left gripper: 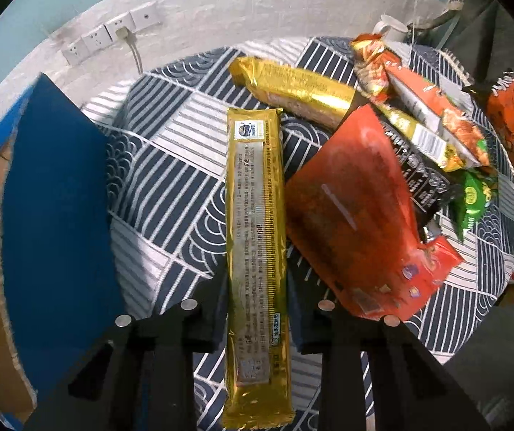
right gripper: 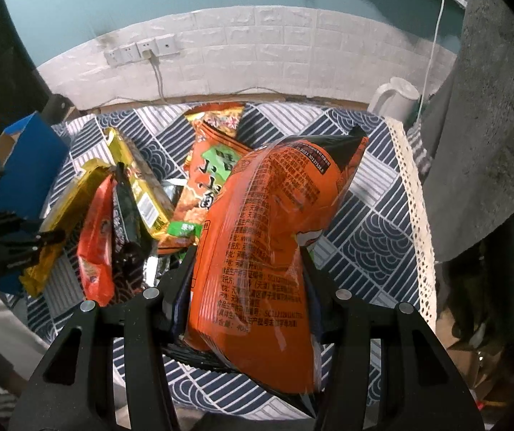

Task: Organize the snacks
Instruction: 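Grasp the gold wafer bar with the left tool while the right tool grasps the orange chip bag, then carry the gold bar and orange bag over the box and open both tools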

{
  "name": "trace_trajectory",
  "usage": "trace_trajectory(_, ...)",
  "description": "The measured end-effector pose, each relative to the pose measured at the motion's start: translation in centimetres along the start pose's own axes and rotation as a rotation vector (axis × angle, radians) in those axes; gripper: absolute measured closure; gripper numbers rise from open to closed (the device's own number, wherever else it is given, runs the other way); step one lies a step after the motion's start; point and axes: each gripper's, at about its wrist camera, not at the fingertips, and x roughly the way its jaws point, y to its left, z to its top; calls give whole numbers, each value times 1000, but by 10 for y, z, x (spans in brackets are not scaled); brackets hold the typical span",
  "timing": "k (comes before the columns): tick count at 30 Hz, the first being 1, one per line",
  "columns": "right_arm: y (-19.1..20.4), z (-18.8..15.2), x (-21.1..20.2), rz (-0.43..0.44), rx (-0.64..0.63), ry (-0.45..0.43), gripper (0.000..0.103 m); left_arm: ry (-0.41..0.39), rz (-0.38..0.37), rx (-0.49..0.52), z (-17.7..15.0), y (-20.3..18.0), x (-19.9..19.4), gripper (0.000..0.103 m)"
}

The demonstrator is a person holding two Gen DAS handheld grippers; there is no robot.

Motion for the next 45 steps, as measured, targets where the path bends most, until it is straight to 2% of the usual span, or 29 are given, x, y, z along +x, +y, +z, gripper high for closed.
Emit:
trace_trajectory(16, 37, 17, -36, 34, -73, -80, 53, -187, 27, 35, -6, 13, -84, 75)
trace_trajectory(26, 74, 31, -54, 74, -143, -116, 53, -268, 26, -4, -12, 43, -127, 75)
trace_trajectory(39, 154, 57, -58, 165, -257, -137, 53, -338, 53, -64, -31, 93, -156, 75)
trace_trajectory(45, 201, 68, -51, 220, -319, -118, 53, -338, 70, -122, -39, 128, -155, 75)
